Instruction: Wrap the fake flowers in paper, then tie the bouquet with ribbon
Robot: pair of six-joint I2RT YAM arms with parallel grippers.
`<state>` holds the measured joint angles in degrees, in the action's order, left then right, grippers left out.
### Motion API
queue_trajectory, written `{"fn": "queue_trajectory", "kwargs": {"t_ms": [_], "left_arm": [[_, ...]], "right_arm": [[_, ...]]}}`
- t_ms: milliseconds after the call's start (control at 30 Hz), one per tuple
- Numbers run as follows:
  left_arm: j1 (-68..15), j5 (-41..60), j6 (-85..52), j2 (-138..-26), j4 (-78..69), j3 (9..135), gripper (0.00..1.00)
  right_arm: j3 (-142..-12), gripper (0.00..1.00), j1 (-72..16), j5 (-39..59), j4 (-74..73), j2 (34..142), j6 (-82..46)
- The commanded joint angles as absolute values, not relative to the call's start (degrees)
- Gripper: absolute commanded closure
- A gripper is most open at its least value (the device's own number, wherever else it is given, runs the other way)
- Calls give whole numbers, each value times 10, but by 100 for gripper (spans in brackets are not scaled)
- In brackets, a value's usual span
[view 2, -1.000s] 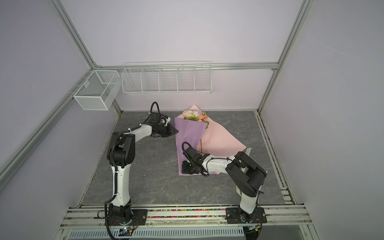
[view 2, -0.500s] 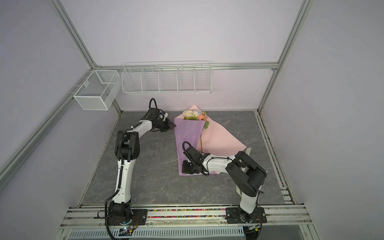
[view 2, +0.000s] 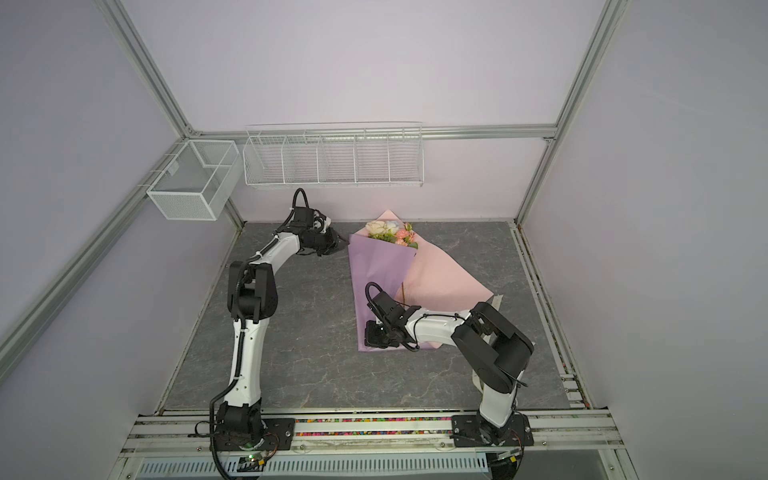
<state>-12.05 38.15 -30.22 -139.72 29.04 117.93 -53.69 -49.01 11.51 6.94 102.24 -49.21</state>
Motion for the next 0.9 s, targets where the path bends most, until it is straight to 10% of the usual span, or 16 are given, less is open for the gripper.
{"fn": "queue_trajectory", "kwargs": {"t_ms": [0,433,867], "left_arm": [[-124,393,-299,-1289,247,1091,70],[-207,388,-384,-1090,43,662,82],[-226,359,-383,-1150,10,611,84]], "right_arm": [[-541,94,-487,115,119,1035,-483],[-552,93,-488,128,100,1030,-485],[-548,93,-490,128,103,1026,-486]]}}
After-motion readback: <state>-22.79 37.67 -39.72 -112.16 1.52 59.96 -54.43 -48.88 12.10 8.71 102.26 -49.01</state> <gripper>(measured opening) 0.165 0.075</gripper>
